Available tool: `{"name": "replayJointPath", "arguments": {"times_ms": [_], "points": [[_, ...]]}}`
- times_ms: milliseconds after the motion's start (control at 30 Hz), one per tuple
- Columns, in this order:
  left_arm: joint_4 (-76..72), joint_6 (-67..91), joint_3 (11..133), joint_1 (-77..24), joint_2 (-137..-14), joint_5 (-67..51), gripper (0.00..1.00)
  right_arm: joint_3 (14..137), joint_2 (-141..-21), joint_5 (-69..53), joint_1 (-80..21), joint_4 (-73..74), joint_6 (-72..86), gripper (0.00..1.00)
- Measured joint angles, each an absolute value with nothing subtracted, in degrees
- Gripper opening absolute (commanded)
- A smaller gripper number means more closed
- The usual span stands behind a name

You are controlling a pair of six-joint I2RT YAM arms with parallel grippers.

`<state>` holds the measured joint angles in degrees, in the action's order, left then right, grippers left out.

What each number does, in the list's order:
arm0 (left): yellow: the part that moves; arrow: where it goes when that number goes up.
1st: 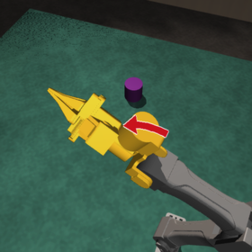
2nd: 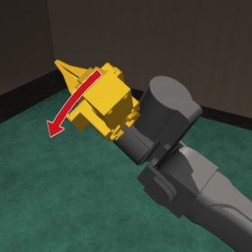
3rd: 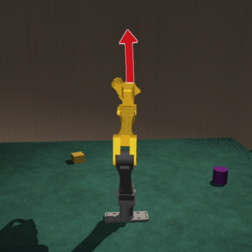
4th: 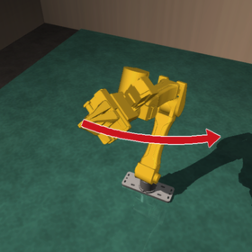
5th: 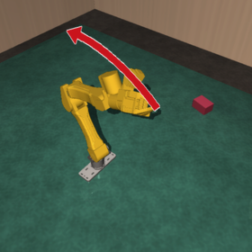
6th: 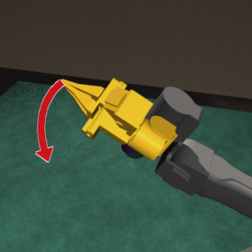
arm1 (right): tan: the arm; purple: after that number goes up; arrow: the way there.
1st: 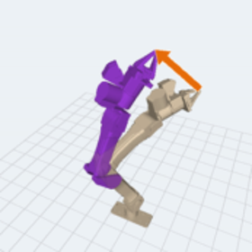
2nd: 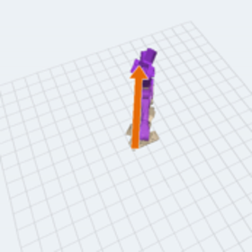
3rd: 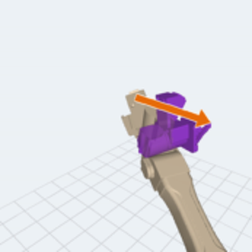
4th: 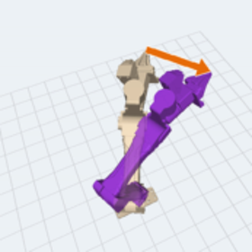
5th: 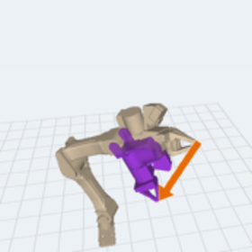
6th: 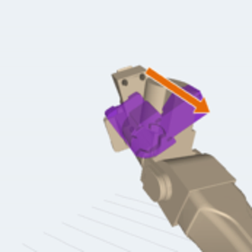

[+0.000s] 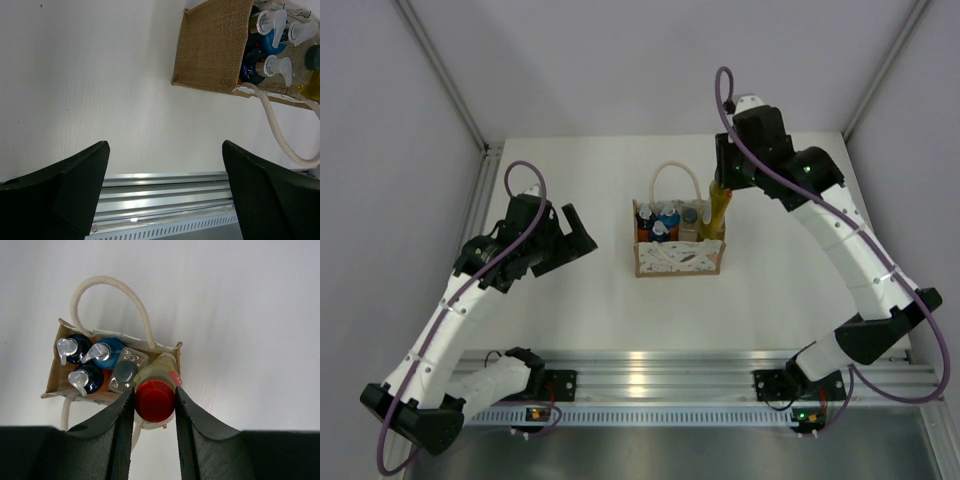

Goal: Take the personal care products out of the canvas bag

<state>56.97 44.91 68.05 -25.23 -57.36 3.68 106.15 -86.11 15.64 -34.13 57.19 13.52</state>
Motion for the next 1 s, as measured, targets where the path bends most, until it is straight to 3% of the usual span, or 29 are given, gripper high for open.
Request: {"name": "replayJointPath", "arguments": {"times_ms": [333, 567, 700, 1000], "points": [[56.95, 44.91, 68.05, -25.23, -57.36, 3.64, 0.99, 119.37, -85.84, 17.98, -34.15, 61.41, 11.92, 0.00], [56.95, 44.91, 68.05, -25.23, -57.36, 3.62, 0.99, 120.27, -85.03, 20.73, -33.28, 62.98, 11.38, 0.00], [56.97, 44.88, 68.05, -25.23, -57.36, 3.40, 0.98, 114.87, -83.18, 21.74, -31.59, 62.19, 11.07, 0.00], [56.97, 44.66, 68.05, -25.23, -56.38, 2.52, 0.99, 89.82, -75.70, 20.03, -21.82, 53.21, 10.39, 0.00]]}}
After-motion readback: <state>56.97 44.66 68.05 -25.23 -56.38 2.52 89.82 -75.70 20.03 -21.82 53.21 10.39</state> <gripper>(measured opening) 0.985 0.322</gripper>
